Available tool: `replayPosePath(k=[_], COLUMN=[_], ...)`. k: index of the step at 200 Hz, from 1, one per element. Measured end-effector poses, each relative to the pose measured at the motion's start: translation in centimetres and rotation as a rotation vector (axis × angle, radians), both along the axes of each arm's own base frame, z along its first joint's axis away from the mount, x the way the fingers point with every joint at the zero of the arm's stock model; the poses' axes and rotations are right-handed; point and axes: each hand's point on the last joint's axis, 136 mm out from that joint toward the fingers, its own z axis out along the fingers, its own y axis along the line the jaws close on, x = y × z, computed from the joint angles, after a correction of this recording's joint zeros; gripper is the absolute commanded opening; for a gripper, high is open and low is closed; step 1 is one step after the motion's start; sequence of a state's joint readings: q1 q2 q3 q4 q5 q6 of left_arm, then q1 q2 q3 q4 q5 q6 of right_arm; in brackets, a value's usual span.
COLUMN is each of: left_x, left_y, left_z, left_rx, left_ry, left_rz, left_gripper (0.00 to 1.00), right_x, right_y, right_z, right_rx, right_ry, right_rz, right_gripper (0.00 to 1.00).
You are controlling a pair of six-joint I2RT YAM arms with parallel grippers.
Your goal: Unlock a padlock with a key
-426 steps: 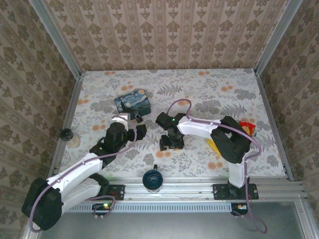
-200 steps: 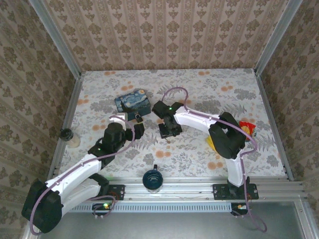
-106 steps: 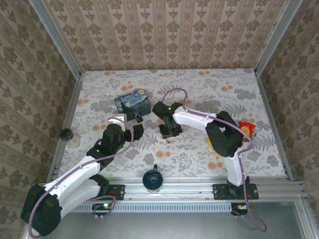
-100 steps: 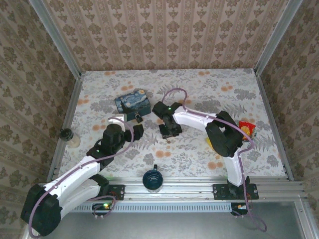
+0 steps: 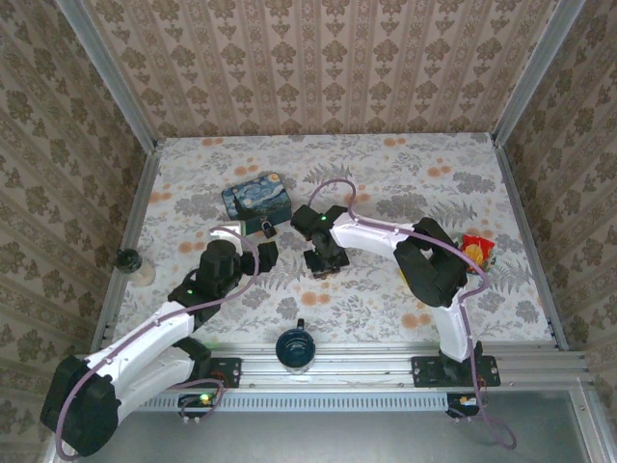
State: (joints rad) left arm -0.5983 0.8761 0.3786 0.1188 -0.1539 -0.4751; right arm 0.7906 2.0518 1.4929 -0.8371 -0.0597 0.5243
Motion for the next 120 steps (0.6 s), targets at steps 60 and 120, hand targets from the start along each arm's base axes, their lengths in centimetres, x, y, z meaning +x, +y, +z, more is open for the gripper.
replayPosePath(k=[60, 120], left_x=[0.0, 0.2], left_y=[0.0, 0.5], left_z=[0.0, 0.3], left_rx=[-0.001, -0.042], left_ry=[-0.001, 0.009], left_rz=[0.0, 0.03], left_gripper=[1.0, 1.0], right_x=[-0.9, -0.2], right_y=[-0.3, -0.9], right_z=[0.3, 3.8], right_rx=[-0.044, -0.107], right_ry=[-0.01, -0.158], right_rz=[0.055, 0.199], right_gripper=[0.0, 0.0])
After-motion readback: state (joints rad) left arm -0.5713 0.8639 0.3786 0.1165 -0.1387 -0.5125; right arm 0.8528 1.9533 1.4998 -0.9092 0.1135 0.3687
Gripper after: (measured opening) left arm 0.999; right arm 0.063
